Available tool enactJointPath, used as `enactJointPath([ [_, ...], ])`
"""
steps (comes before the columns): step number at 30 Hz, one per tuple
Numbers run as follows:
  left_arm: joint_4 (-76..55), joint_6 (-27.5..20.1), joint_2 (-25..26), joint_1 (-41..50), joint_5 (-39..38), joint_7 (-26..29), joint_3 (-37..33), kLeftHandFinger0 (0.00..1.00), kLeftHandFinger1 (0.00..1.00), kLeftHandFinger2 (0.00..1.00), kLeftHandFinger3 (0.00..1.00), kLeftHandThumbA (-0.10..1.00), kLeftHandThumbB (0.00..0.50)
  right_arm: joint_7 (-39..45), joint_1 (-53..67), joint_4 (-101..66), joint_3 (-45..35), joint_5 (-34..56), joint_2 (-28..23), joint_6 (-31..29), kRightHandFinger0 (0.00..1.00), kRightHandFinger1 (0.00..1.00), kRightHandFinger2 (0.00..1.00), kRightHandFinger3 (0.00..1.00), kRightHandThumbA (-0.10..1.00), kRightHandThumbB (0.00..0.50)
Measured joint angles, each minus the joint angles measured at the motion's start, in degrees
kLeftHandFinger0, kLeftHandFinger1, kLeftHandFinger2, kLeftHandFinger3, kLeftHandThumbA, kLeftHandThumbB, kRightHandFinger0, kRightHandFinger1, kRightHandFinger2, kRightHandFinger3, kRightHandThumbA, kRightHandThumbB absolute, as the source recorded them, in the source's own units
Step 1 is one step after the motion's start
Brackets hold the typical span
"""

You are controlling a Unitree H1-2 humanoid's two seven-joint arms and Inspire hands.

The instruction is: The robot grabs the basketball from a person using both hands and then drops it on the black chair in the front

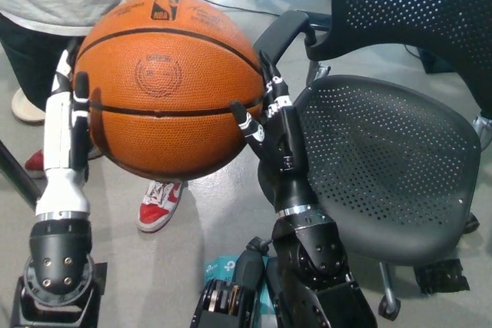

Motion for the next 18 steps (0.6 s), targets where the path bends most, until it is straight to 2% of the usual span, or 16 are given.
enactJointPath([
  [7, 0.1, 0.3, -0.9, -0.7, 1.0, 1.3, -1.6, 1.0, 1.0, 1.0, 1.0, 1.0, 0.212, -0.2, -0.1, -3.2, -0.2, 0.4, -1.7, 3.3, 1.0, 1.0, 1.0, 1.0, 1.0, 0.25],
  [9, 0.3, 0.3, -1.2, -1.1, 1.2, 1.5, -1.9, 1.0, 1.0, 1.0, 1.0, 1.0, 0.235, -0.2, -0.1, -4.1, -0.2, 0.8, -2.3, 4.3, 1.0, 1.0, 1.0, 1.0, 1.0, 0.254],
  [14, 0.7, 0.6, -1.5, -2.0, 1.7, 2.1, -2.3, 1.0, 1.0, 1.0, 1.0, 1.0, 0.221, -0.2, -0.4, -6.0, -0.2, 1.4, -3.2, 7.2, 1.0, 1.0, 1.0, 1.0, 1.0, 0.287],
  [16, 0.7, 0.9, -1.5, -2.2, 2.0, 2.2, -2.5, 1.0, 1.0, 1.0, 1.0, 1.0, 0.222, -0.2, -0.6, -6.6, -0.2, 1.5, -3.6, 8.2, 1.0, 1.0, 1.0, 1.0, 1.0, 0.326],
  [18, 0.7, 1.6, -1.5, -2.6, 2.5, 2.4, -2.8, 1.0, 1.0, 1.0, 1.0, 1.0, 0.215, -0.2, -1.0, -7.5, -0.3, 1.5, -4.1, 9.7, 1.0, 1.0, 1.0, 1.0, 1.0, 0.329],
])
